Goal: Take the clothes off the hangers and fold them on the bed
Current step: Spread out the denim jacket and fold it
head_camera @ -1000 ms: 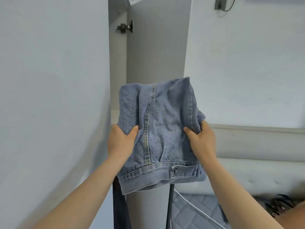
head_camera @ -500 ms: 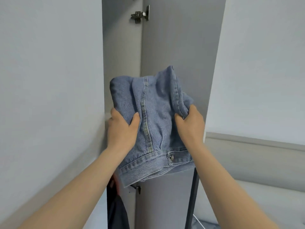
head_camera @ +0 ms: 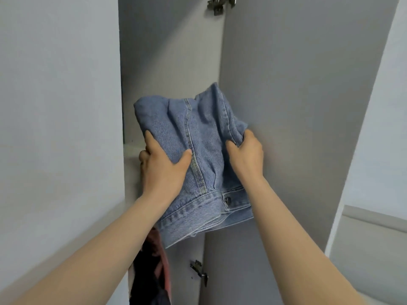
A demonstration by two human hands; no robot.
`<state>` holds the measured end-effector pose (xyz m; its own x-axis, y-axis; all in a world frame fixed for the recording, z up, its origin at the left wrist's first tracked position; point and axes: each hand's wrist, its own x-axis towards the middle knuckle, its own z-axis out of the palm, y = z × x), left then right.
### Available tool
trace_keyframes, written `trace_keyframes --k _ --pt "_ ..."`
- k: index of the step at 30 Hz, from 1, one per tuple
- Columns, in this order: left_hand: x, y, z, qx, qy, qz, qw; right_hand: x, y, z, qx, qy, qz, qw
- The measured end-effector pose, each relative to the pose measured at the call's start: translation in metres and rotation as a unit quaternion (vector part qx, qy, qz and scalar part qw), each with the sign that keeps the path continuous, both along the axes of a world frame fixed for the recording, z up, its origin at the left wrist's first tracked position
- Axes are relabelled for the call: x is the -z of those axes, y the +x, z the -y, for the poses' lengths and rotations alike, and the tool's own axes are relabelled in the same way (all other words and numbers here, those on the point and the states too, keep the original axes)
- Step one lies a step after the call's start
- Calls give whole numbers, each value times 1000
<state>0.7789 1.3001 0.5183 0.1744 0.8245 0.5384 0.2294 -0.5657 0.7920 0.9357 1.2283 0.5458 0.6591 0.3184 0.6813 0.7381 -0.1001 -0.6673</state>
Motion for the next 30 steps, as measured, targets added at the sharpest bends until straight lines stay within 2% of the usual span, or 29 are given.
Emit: trace_keyframes --k 8,14,17,20,22,25,30 --pt "-16 4 -44 -107 -18 -34 994 -5 28 -90 -129 -5 -33 991" --pt "-4 9 -56 -147 -31 -22 988 0 44 -131 -182 -6 -57 982" --pt "-2 14 -66 -173 -66 -31 982 -1 54 -154 -205 -26 -67 976" --pt "4 14 -70 -207 -108 -110 966 2 65 -169 -218 -89 -53 970" --pt "6 14 -69 -234 -81 -178 952 4 69 -166 -232 -121 -32 965" --pt "2 16 -63 -204 11 -202 958 11 67 -143 -294 -100 -25 950" --pt "5 15 -38 -100 15 -231 968 43 55 -86 -360 -52 -17 931"
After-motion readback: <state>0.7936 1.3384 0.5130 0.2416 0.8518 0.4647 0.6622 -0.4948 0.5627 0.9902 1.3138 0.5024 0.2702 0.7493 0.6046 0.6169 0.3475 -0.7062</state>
